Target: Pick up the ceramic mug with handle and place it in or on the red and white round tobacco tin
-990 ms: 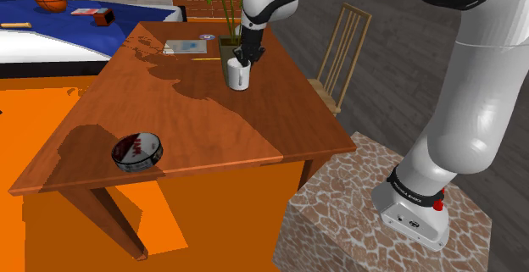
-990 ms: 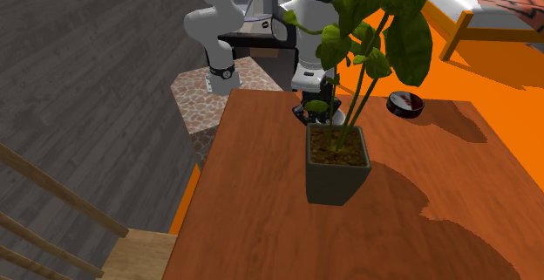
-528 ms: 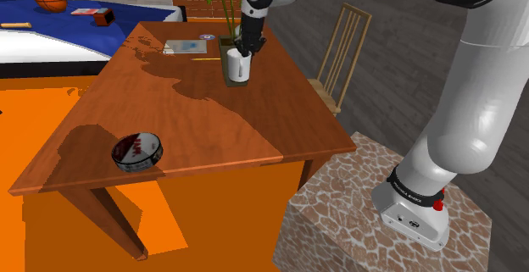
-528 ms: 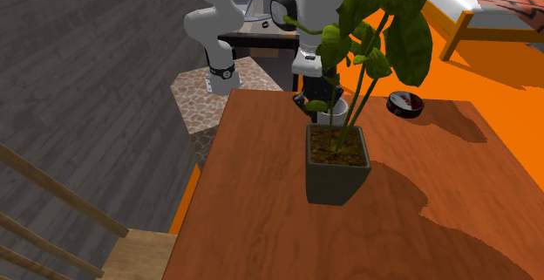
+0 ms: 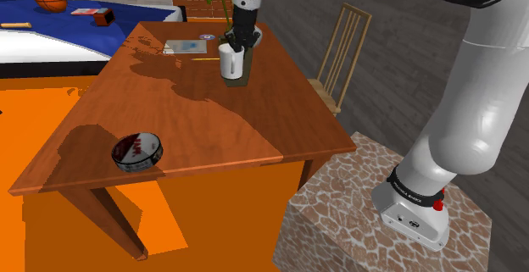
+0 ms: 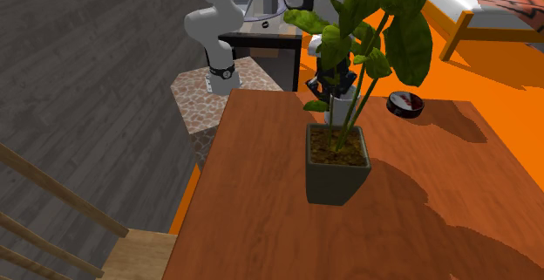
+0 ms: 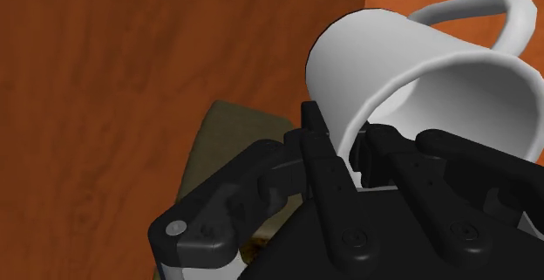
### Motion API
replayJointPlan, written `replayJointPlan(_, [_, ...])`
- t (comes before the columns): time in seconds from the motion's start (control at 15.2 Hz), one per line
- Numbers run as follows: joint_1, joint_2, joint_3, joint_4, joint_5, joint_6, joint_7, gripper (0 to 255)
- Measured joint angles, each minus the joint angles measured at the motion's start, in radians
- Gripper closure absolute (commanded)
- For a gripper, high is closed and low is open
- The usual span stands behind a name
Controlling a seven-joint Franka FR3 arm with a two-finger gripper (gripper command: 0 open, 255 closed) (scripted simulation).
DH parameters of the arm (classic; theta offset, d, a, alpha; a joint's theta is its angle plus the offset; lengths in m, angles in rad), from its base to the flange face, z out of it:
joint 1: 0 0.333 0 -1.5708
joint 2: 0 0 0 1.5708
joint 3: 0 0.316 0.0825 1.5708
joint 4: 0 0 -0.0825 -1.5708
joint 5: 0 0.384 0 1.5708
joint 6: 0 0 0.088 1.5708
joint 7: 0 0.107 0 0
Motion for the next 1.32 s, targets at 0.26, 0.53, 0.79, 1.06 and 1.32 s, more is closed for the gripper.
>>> replayJointPlan(0.26, [0.055, 0.021, 0.028, 0.029, -0.020, -0.008, 0.090, 255])
replayJointPlan(0.53, [0.112, 0.027, 0.056, 0.049, -0.041, -0.020, 0.181, 255])
replayJointPlan(0.79, [0.173, 0.079, 0.082, 0.122, -0.066, -0.042, 0.272, 255])
replayJointPlan(1.06, [0.237, 0.131, 0.104, 0.212, -0.091, -0.083, 0.361, 255])
replayJointPlan(1.32, [0.301, 0.201, 0.121, 0.317, -0.117, -0.122, 0.441, 255])
